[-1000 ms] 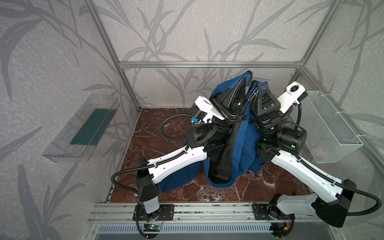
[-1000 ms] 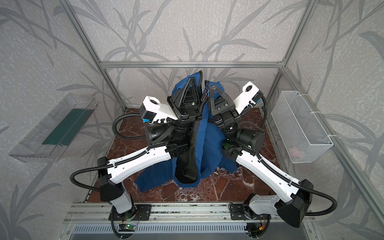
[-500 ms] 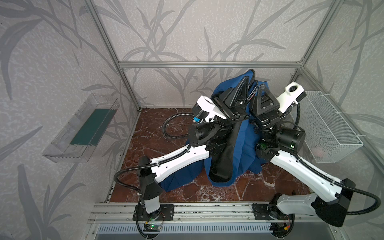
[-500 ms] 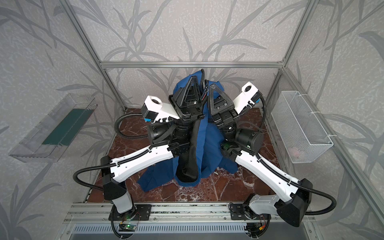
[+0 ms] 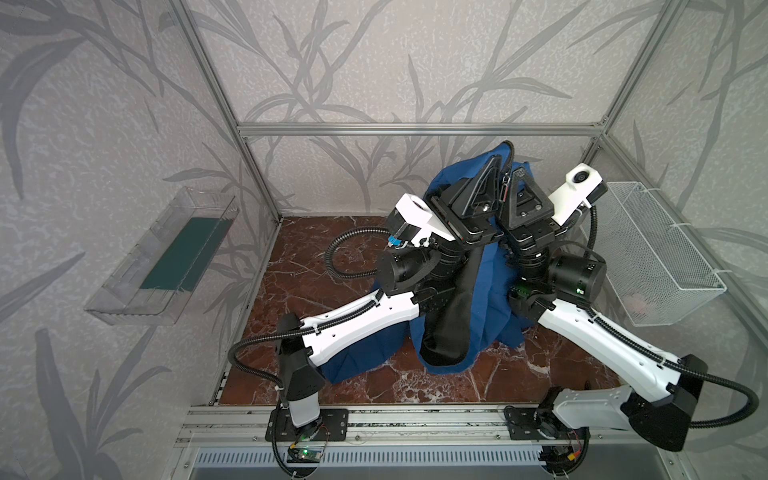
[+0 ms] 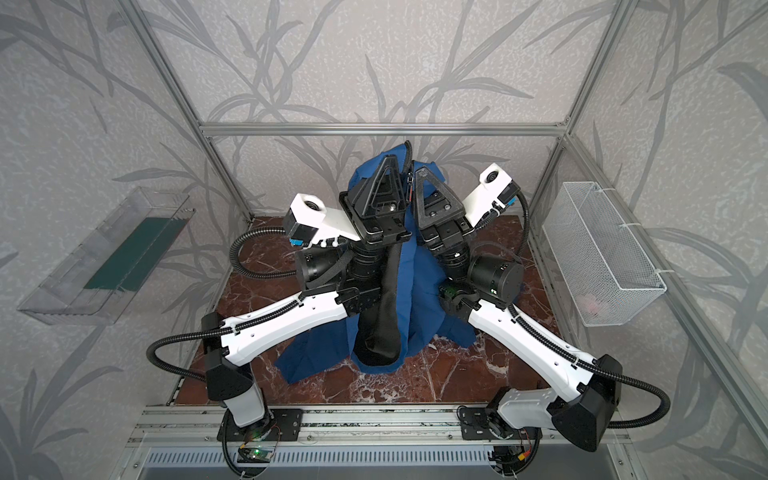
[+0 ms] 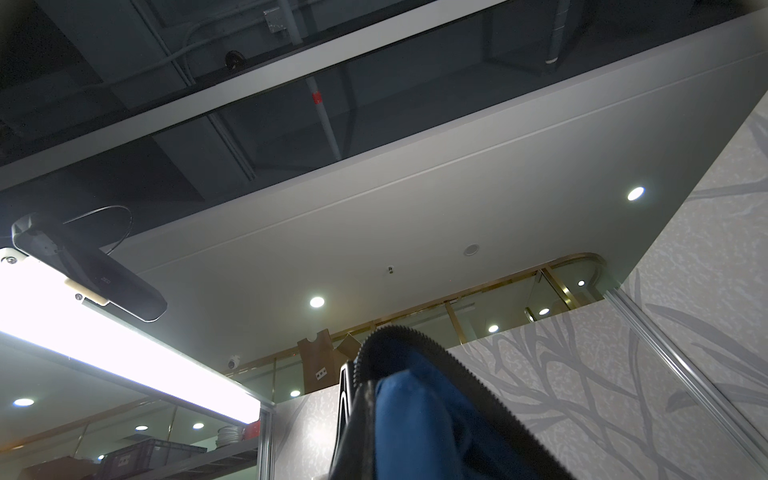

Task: Zip up the jacket
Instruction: 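Hold the raised jacket edges side by side with both grippers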

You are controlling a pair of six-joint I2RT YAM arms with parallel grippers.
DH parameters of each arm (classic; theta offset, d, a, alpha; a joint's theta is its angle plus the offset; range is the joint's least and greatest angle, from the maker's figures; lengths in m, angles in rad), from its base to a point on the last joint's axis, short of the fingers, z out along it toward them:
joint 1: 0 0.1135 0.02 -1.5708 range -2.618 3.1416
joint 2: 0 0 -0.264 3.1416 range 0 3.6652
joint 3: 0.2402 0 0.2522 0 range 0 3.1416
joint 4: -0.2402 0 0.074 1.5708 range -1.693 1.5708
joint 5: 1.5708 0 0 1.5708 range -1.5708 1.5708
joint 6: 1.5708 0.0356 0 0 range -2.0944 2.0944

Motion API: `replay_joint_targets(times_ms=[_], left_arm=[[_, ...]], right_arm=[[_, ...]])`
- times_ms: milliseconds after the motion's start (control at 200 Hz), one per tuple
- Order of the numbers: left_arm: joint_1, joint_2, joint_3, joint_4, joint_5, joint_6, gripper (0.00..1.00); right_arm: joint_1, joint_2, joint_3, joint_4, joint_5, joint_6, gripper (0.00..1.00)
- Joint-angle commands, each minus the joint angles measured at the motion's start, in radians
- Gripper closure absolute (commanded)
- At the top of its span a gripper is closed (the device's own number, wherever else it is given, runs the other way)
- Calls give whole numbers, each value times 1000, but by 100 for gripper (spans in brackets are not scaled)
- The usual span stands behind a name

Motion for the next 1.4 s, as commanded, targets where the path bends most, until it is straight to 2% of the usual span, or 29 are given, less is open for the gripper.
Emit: replay_joint_targets(times_ms=[0,475,710,1395], left_arm=[[-8,-1,29,55,31,18,100],[-9,5,41,54,17,82,100],[-8,21,85,55,25,76,100],[-9,24,83,55,28,60,100]], right_arm=[[7,-2,44,65,-6,10,100],[15,-10,68,65,-34,9,100],[19,-5,66,65,-31,19,100],[30,9,93,64,-40,23,100]])
